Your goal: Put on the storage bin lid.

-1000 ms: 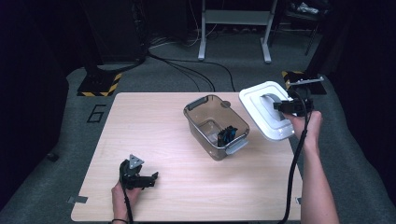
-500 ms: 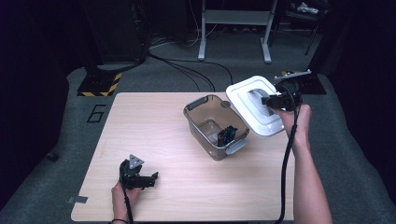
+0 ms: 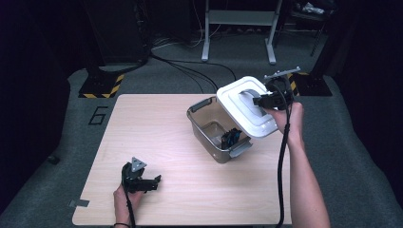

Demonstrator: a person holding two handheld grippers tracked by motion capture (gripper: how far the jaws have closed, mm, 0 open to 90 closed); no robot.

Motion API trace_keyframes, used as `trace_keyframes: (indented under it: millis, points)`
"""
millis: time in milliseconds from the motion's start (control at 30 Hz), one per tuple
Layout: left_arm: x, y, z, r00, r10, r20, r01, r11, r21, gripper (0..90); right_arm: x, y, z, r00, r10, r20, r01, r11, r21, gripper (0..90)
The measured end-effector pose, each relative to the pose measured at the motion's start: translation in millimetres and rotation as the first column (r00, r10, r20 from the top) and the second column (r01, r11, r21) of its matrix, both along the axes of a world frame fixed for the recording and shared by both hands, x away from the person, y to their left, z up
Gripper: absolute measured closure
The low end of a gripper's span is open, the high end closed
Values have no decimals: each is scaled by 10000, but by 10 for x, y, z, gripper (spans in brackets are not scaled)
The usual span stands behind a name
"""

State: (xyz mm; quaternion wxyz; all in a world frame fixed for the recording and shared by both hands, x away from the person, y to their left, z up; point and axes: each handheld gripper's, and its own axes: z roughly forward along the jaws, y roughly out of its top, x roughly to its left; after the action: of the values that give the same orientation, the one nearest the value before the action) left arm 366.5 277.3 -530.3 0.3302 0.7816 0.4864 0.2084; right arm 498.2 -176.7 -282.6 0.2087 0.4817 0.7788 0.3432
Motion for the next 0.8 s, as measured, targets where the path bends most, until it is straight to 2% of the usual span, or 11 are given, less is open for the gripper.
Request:
trace_keyframes:
  millis: [367,733,800]
  points:
    - [-1,-1,-1,10000,10,1,-10,10000,-16,33,57,276,-19,9984,556,-134,-557,9984,-67,664]
    - [1,0,0,10000,-6,13,6,10000,-2,34,115,525,-107,9944,956,-461,-960,9953,-83,664]
    - [0,0,0,10000,-2,0,2,10000,-6,34,127,569,-136,9933,965,-635,-973,9952,-96,664]
